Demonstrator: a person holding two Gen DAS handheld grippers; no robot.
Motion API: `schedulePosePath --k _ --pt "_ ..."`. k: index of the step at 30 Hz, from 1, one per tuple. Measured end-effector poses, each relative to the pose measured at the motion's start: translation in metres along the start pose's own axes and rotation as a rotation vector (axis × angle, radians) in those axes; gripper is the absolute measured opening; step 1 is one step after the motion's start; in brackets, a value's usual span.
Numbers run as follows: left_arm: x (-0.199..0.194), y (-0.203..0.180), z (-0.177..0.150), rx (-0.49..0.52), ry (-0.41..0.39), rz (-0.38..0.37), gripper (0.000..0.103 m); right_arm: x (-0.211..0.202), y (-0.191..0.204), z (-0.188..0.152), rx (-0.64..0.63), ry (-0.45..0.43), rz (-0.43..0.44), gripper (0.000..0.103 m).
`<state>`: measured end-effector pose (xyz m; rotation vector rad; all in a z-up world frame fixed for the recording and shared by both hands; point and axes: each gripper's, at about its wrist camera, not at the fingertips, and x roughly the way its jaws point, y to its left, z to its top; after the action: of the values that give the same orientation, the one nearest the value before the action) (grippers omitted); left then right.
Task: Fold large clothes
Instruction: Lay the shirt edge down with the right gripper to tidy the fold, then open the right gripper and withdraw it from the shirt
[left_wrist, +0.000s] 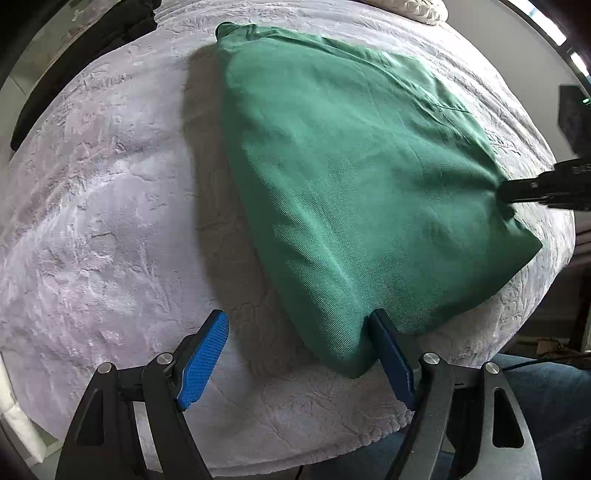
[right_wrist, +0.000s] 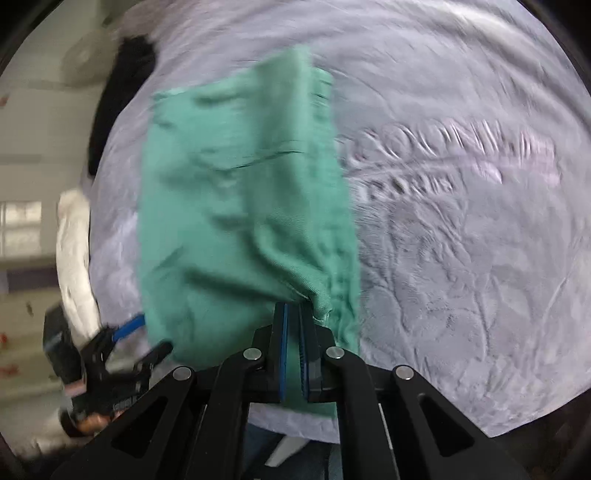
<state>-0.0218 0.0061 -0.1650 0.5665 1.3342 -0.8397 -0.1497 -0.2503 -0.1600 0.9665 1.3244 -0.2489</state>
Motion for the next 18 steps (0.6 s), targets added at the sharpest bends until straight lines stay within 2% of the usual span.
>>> schedulePosePath --k 5,14,18 --pt "-0.004 0.001 0.005 -0.001 0.011 -0.001 0.079 0.016 -0.027 -0.002 0.145 0.009 0.097 0.005" --pt "-0.018 0.011 0.02 -0.021 0.001 0.014 0.079 0.015 -0.046 -0.001 0.165 0.01 0.125 0.0" --pt "-0.023 0.016 0.031 -0.061 -0.006 0.02 0.079 0.032 -0.05 -0.006 0.204 0.012 0.148 0.0"
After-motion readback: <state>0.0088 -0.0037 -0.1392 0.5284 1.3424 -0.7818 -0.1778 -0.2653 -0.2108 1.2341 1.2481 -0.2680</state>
